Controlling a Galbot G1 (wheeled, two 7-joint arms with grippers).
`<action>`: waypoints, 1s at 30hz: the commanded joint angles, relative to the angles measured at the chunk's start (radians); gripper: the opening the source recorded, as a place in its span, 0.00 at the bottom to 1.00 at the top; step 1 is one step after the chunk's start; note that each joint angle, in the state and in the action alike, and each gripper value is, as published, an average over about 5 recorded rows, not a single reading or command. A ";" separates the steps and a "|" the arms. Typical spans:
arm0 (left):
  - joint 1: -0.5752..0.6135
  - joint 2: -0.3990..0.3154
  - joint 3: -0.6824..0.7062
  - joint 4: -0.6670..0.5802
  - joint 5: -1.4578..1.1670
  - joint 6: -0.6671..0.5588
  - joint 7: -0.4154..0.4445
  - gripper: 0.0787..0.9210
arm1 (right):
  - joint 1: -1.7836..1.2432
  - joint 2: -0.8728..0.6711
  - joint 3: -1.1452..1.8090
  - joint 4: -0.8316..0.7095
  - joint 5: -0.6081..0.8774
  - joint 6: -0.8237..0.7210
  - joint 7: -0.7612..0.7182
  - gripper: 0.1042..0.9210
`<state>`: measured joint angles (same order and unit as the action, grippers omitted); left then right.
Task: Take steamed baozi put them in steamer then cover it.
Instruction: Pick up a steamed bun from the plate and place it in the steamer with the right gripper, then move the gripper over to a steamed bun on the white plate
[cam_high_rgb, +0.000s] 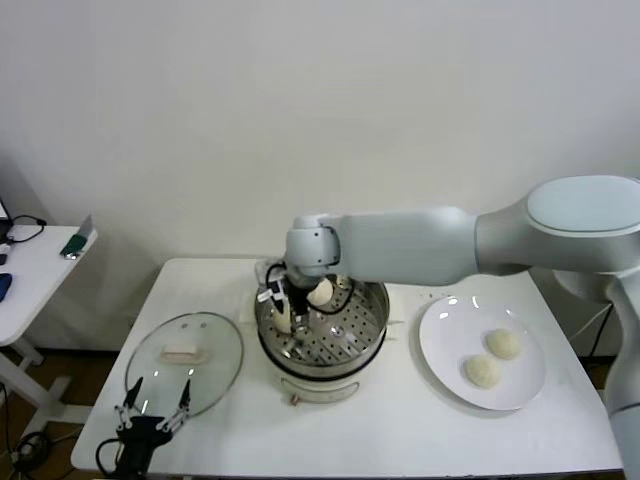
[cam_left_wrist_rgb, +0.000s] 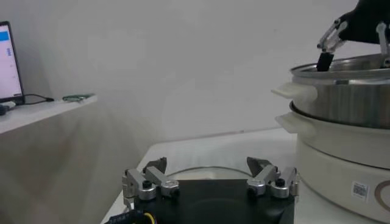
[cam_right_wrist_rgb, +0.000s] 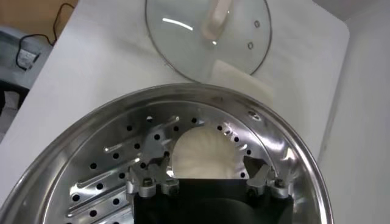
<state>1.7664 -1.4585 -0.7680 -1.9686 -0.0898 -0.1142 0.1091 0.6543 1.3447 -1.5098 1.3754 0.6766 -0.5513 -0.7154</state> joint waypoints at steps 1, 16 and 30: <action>0.001 0.001 -0.001 0.000 -0.001 -0.001 0.000 0.88 | 0.180 -0.207 -0.038 0.071 0.004 0.123 -0.132 0.88; -0.019 0.007 0.007 0.006 -0.003 0.009 0.004 0.88 | 0.371 -0.874 -0.417 0.215 -0.279 0.365 -0.350 0.88; -0.021 -0.010 0.006 -0.001 0.002 0.020 0.006 0.88 | -0.377 -0.997 0.189 0.168 -0.534 0.262 -0.252 0.88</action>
<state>1.7505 -1.4703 -0.7626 -1.9722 -0.0861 -0.0958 0.1151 0.6501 0.4959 -1.5965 1.5472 0.3037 -0.2768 -0.9813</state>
